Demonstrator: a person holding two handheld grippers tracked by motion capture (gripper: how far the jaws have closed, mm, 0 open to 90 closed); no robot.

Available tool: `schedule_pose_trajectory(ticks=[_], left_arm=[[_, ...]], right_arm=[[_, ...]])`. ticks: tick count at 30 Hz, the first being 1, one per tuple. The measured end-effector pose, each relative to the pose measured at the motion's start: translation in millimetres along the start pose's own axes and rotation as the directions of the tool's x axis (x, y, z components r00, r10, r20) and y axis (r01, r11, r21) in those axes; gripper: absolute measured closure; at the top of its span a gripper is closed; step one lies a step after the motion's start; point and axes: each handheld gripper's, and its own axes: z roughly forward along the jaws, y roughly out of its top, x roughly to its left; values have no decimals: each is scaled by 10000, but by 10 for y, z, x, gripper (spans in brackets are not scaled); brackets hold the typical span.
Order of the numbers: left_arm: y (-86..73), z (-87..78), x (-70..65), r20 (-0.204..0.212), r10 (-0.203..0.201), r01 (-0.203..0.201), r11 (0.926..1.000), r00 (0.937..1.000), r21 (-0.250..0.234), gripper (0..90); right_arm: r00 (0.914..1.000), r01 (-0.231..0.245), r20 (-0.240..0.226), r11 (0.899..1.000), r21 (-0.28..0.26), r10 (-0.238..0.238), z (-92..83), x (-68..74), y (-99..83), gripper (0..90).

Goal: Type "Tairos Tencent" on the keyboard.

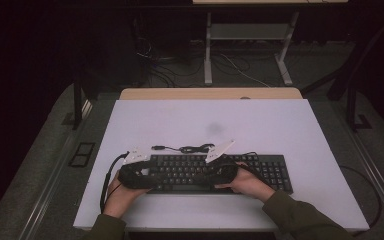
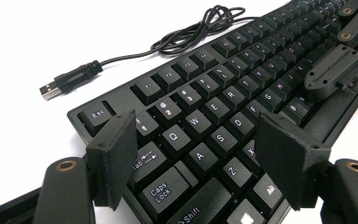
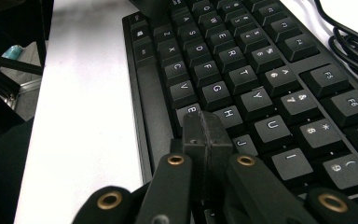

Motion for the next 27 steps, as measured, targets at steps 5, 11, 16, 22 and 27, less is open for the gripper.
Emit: schedule_pose_trajectory(ticks=[5,11,16,22,27], left_arm=[[1,-1,1,1,-19,19,10000,10000,-33,296],[3,-4,3,-22,-6,6,10000,10000,-44,296],[7,1,5,-19,45,-45,10000,10000,-27,296],[14,7,0,5,40,-40,10000,10000,-41,298],[28,23,-4,42,57,-56,10000,10000,-74,303]], right_arm=[[10000,13,7,10000,1,-13,0,-1,0,894],[10000,-32,-30,9998,-207,32,-35,-12,5,893],[9999,-86,63,9995,-294,88,-64,-18,7,893],[9999,-119,70,9990,-434,122,-88,-23,7,892],[9997,-201,141,9982,-558,209,-128,-33,2,825]])
